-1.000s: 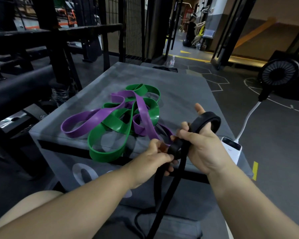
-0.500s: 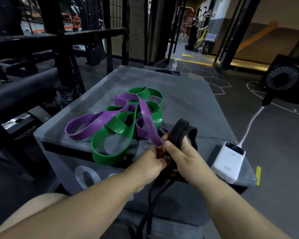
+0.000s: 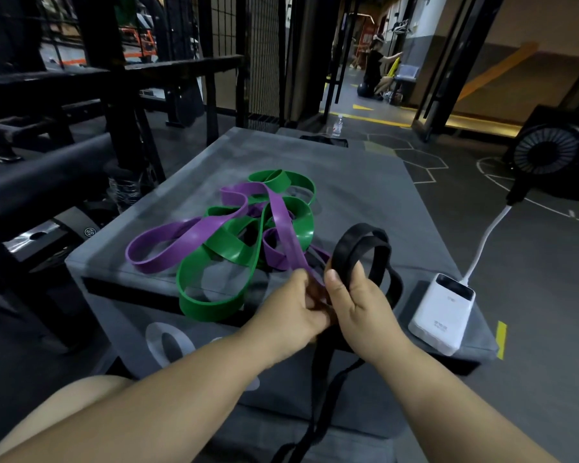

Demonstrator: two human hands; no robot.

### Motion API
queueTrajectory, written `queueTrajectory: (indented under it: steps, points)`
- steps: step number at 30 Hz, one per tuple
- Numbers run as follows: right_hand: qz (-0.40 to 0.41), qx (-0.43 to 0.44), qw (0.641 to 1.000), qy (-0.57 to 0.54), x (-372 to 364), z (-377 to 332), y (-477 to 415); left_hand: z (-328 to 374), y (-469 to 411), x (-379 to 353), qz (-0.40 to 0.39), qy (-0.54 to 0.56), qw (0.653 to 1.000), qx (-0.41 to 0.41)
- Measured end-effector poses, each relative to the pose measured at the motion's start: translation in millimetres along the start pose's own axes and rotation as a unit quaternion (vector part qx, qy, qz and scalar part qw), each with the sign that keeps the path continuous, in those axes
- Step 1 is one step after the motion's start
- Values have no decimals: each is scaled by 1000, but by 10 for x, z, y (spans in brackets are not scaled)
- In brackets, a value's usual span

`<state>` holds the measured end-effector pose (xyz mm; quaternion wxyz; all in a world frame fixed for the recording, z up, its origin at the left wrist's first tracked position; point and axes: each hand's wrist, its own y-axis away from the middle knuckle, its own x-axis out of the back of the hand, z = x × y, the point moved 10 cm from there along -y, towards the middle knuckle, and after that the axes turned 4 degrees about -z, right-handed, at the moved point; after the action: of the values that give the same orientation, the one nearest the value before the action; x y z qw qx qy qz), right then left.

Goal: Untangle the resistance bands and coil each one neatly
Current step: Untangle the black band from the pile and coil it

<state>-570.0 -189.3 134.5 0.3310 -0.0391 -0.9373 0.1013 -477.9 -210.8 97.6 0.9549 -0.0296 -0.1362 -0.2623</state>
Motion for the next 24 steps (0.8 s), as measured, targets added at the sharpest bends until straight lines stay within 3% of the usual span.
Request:
queueTrajectory:
  steps: [4, 7, 11, 15, 19, 24]
  points:
    - [40, -6, 998, -43, 46, -22, -18, -12, -9, 15, 5, 26, 1000, 1]
    - [78, -23, 994, -71, 139, -3, -22, -151, 4, -187, -80, 81, 993, 45]
    - [125, -41, 987, -96, 345, 40, -27, -235, 67, -324, -164, 3, 985, 62]
    - [122, -71, 985, -95, 390, 154, -57, -34, 48, -94, -75, -98, 992, 4]
    - [83, -111, 983, -121, 337, 287, -76, 248, 65, 95, -7, -52, 995, -79]
    - [14, -95, 986, -140, 121, 226, -36, 348, 53, 212, 30, -44, 991, -122]
